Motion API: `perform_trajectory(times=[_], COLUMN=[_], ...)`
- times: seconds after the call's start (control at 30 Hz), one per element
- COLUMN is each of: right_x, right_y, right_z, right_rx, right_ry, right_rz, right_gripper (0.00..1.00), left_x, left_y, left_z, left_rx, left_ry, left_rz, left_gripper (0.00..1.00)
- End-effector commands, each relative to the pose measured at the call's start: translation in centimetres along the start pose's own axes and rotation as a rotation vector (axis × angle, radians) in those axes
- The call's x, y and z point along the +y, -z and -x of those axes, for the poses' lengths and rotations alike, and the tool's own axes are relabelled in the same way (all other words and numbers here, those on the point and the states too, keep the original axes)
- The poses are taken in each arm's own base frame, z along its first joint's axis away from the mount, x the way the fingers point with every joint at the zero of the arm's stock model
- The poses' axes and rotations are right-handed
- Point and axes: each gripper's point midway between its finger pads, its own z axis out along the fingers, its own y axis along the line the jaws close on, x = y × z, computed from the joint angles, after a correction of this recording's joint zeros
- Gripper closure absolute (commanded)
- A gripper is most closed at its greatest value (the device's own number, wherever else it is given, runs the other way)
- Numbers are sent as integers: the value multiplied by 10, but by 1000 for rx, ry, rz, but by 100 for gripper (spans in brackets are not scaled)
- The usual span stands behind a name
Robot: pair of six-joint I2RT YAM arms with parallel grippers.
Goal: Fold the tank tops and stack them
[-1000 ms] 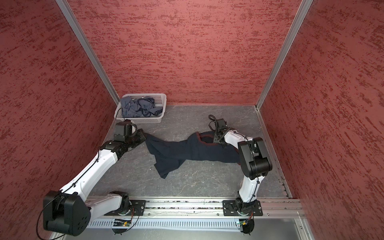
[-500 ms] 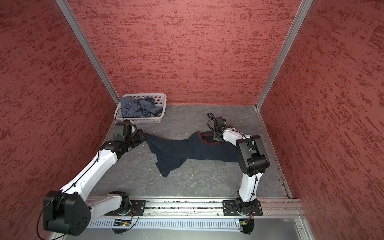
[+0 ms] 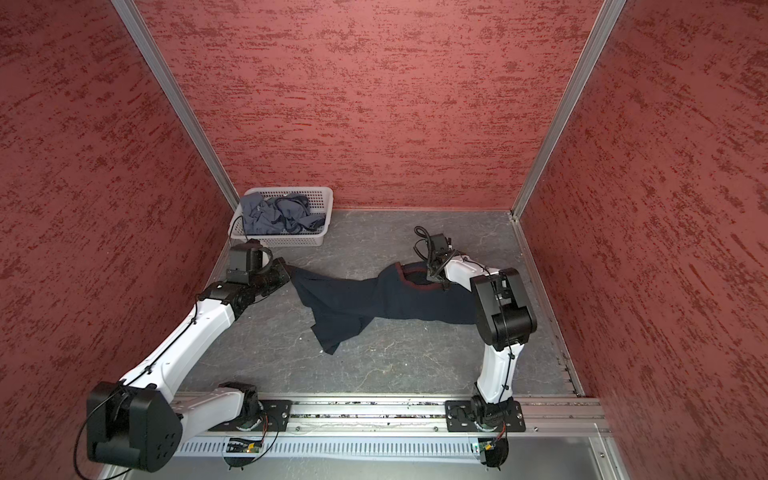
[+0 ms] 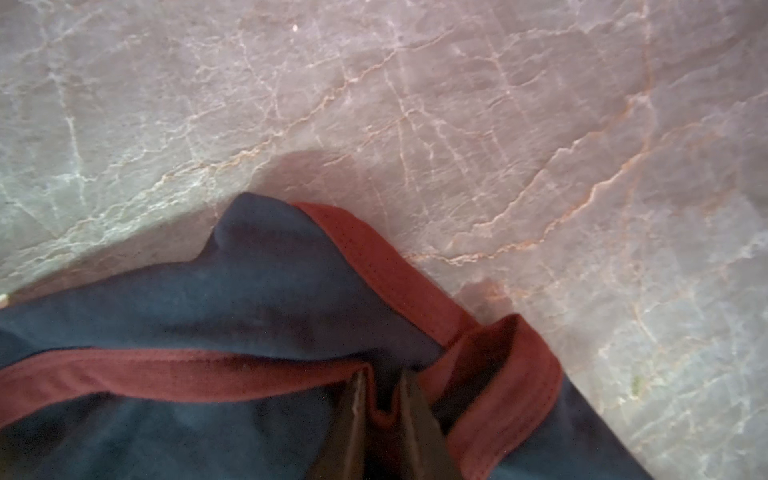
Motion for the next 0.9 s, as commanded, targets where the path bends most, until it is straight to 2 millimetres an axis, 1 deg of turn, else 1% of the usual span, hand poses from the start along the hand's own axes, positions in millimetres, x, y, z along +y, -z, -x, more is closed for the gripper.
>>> perform_trajectory(times=[0.0,0.07,0.13,0.2,0.3,0.37,0.4,0.43,0.5,0.57,0.67,0.73,0.77,0.8,0.83,0.87], right_x=[4,1,-3,-10,-18,-19,-19,-21,-26,-33,-43,-46,-48,-49,-49,-46], right_y=[8,18,34,57,101,135,148,171,203,235,279,300,305,305,300,290], right_z=[14,20,28,39,56,67,70,76,82,87,92,93,92,90,87,83], right_rx=[-39,-63,-95,-145,-246,-316,-338,-386,-449,-514,-601,-638,-644,-641,-625,-596], right_ry=[-19,-27,-36,-50,-77,-95,-99,-115,-131,-147,-158,-160,-159,-161,-160,-155], right_rz=[21,19,12,6,32,81,100,125,155,181,222,244,249,245,240,241], right_gripper=[92,95,97,100,100,100,100,100,100,100,100,100,100,100,100,100], left_x=[0,-3,-7,-15,-32,-45,-51,-58,-70,-82,-96,-103,-105,-104,-101,-96], left_y=[4,5,9,15,35,53,63,75,99,128,170,193,200,203,200,193], left_z=[2,4,9,16,34,49,56,63,75,88,100,104,105,105,104,101], left_rx=[-9,-13,-21,-38,-94,-146,-172,-204,-266,-340,-445,-497,-515,-525,-522,-502], left_ry=[-7,-8,-13,-24,-50,-69,-79,-90,-106,-124,-143,-157,-162,-162,-157,-150], left_rz=[-11,-17,-27,-51,-93,-130,-148,-169,-205,-253,-312,-348,-358,-356,-342,-325], left_gripper=[100,100,100,100,100,100,100,100,100,100,100,100,100,100,100,100])
